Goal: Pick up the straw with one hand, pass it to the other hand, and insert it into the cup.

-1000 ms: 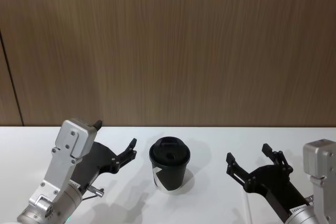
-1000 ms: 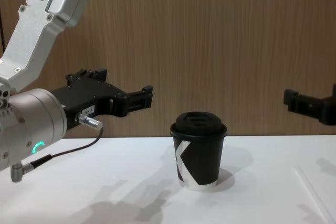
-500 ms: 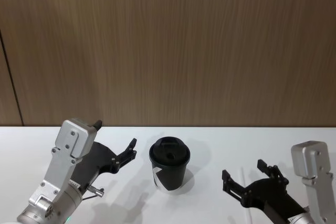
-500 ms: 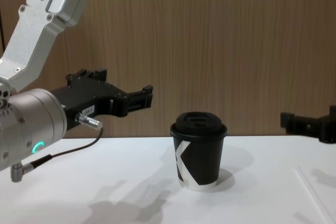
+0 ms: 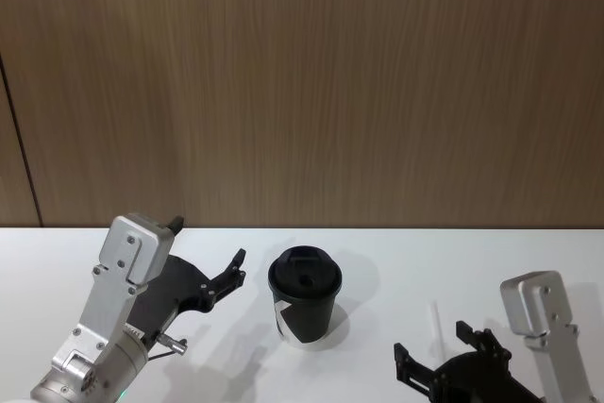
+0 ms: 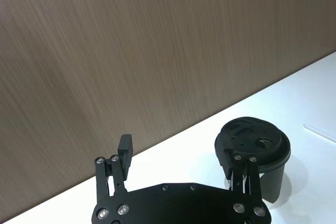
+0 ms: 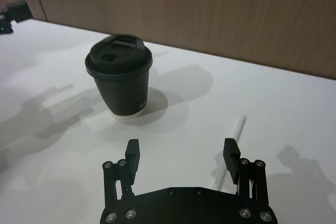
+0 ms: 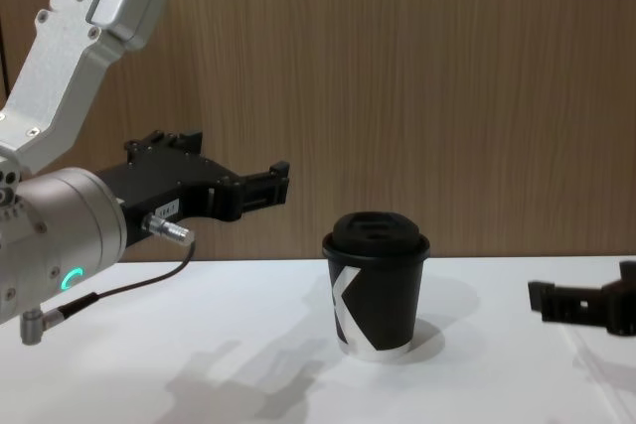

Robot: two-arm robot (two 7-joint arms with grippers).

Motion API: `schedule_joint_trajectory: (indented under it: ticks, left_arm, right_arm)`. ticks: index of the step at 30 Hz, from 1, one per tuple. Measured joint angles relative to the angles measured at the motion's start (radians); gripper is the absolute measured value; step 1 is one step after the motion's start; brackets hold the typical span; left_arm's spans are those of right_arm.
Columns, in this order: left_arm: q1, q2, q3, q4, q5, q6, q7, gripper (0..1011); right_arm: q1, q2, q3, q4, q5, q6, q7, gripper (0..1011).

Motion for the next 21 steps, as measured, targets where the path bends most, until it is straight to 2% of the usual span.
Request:
schedule_joint_trajectory:
  ticks: [11,21]
  left_arm:
    - [0.0,0.0,0.0,0.0,0.0,0.0,0.0,1003]
    - [0.0,0.0,0.0,0.0,0.0,0.0,0.0,1002]
  right_arm:
    - [-0.003,0.002,-0.006,0.031,-0.015,0.046,0.003,1001]
    - [0.001,-0.005,0.003,0.059,-0.019,0.061,0.004,1001]
